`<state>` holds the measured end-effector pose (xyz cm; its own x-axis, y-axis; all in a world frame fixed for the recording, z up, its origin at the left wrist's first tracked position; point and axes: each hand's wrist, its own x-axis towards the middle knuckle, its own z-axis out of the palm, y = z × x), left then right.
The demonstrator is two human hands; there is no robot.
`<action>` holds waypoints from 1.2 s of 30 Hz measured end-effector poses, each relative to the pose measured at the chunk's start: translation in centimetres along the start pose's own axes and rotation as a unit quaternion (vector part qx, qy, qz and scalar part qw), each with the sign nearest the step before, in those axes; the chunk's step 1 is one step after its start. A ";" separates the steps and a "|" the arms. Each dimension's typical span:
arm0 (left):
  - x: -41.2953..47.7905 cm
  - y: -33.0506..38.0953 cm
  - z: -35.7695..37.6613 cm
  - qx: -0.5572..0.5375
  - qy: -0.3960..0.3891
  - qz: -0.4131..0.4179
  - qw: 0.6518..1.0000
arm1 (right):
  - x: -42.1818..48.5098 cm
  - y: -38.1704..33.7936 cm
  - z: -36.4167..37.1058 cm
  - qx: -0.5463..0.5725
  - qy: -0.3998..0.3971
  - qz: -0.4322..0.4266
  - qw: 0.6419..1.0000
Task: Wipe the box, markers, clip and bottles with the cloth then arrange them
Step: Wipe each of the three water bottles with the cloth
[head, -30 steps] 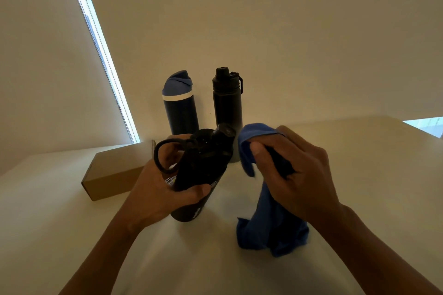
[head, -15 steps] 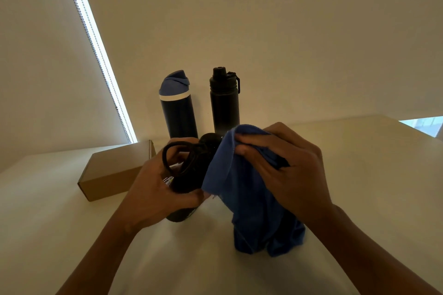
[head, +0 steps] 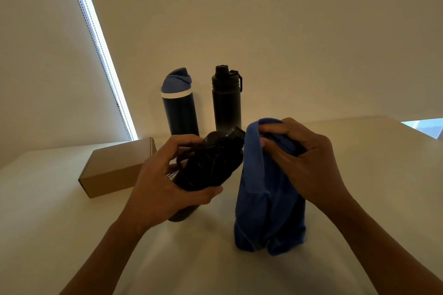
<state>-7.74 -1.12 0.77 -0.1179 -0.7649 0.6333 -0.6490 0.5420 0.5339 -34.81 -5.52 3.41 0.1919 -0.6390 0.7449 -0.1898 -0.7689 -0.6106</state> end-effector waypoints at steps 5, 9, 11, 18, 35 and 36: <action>0.0 0.0 1.4 0.024 -0.027 -0.038 0.999 | -0.1 0.4 0.5 -0.021 -0.024 0.002 0.999; 0.3 -0.1 0.9 0.010 -0.073 0.006 0.997 | -0.2 0.5 0.5 0.000 -0.022 -0.008 1.000; 0.3 0.4 0.7 -0.027 -0.097 -0.009 0.995 | -0.3 0.4 0.6 0.003 -0.022 -0.011 1.000; 0.0 0.2 -0.4 -0.062 -0.116 -0.035 0.991 | -0.5 0.5 1.2 -0.013 -0.004 0.022 1.000; 0.0 1.4 1.8 -0.040 -0.042 0.021 0.998 | -0.5 0.2 0.7 -0.075 0.027 0.042 0.996; 0.0 1.5 1.8 -0.041 -0.040 0.020 0.998 | -0.5 0.2 0.7 -0.077 0.023 0.039 0.996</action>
<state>-10.06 -0.93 0.52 -0.2046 -0.7653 0.6103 -0.5789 0.5973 0.5551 -34.28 -5.41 2.75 0.1271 -0.6919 0.7107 -0.3483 -0.7021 -0.6211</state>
